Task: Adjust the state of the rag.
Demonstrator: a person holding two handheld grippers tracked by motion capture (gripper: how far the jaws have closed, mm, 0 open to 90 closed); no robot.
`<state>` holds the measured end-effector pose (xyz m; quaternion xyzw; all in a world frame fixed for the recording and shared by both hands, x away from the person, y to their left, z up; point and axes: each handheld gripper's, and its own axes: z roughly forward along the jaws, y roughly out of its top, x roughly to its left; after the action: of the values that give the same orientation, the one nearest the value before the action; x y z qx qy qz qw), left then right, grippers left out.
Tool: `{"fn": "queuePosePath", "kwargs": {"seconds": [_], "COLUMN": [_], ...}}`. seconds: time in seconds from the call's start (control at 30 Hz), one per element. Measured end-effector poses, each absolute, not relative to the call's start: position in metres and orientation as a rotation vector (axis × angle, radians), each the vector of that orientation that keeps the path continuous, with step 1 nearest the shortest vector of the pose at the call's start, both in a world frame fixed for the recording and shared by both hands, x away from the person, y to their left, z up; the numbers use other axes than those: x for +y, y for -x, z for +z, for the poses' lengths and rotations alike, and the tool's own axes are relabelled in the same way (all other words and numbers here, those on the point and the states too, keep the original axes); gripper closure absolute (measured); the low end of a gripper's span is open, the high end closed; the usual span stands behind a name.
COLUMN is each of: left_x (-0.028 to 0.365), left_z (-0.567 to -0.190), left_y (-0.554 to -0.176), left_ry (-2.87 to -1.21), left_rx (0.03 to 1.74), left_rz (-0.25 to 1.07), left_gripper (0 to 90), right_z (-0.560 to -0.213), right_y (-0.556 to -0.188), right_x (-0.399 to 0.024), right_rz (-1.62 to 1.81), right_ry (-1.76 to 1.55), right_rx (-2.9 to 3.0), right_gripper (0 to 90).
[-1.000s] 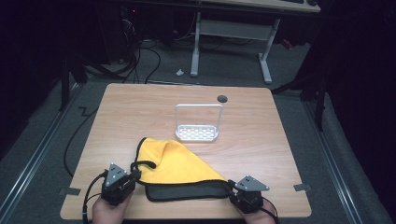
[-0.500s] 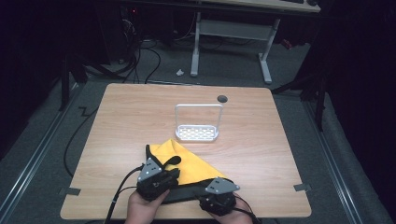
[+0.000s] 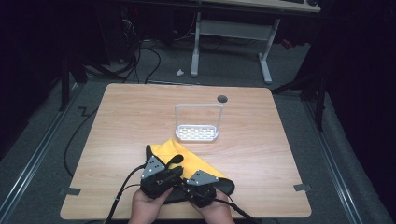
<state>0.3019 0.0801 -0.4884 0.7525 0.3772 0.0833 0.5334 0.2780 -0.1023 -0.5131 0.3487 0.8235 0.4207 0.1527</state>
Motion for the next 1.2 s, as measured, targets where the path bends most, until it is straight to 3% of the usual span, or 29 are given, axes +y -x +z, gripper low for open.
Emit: {"fn": "queuePosePath", "kwargs": {"seconds": [0.2, 0.23, 0.27, 0.3, 0.4, 0.6, 0.73, 0.8, 1.03, 1.2], "left_x": [0.081, 0.082, 0.085, 0.089, 0.106, 0.136, 0.128, 0.124, 0.14, 0.153], "left_z": [-0.488, -0.488, -0.486, -0.484, -0.481, -0.51, -0.529, -0.528, -0.525, -0.525], "left_y": [-0.303, -0.303, -0.302, -0.299, -0.287, -0.278, -0.285, -0.283, -0.269, -0.253], "left_ry": [-1.8, -1.799, -1.788, -1.774, -1.778, -1.934, -2.086, -2.119, -2.162, -2.188], "left_rx": [0.893, 0.884, 0.878, 0.878, 0.887, 1.018, 1.052, 1.036, 1.026, 0.997], "left_rz": [0.19, 0.18, 0.174, 0.17, 0.222, 0.333, 0.355, 0.405, 0.376, 0.397], "left_gripper": [81.2, 67.1, 67.1, 55.2, 50.6, 54.8, 56.6, 57.9, 60.3, 61.9], "right_z": [-0.514, -0.513, -0.513, -0.513, -0.51, -0.505, -0.499, -0.497, -0.502, -0.507], "right_y": [-0.275, -0.274, -0.274, -0.275, -0.277, -0.284, -0.289, -0.293, -0.312, -0.327], "right_x": [-0.102, -0.104, -0.104, -0.107, -0.118, -0.14, -0.162, -0.179, -0.26, -0.29], "right_rz": [1.188, 1.177, 1.177, 1.176, 1.176, 1.161, 1.143, 1.126, 1.025, 0.942], "right_ry": [-0.97, -0.972, -0.972, -0.976, -1.008, -1.064, -1.115, -1.16, -1.372, -1.443], "right_rx": [2.341, 2.337, 2.337, 2.333, 2.303, 2.23, 2.174, 2.138, 1.997, 1.945], "right_gripper": [88.5, 88.5, 88.5, 88.5, 88.5, 88.4, 88.4, 88.4, 88.4, 88.4]}}
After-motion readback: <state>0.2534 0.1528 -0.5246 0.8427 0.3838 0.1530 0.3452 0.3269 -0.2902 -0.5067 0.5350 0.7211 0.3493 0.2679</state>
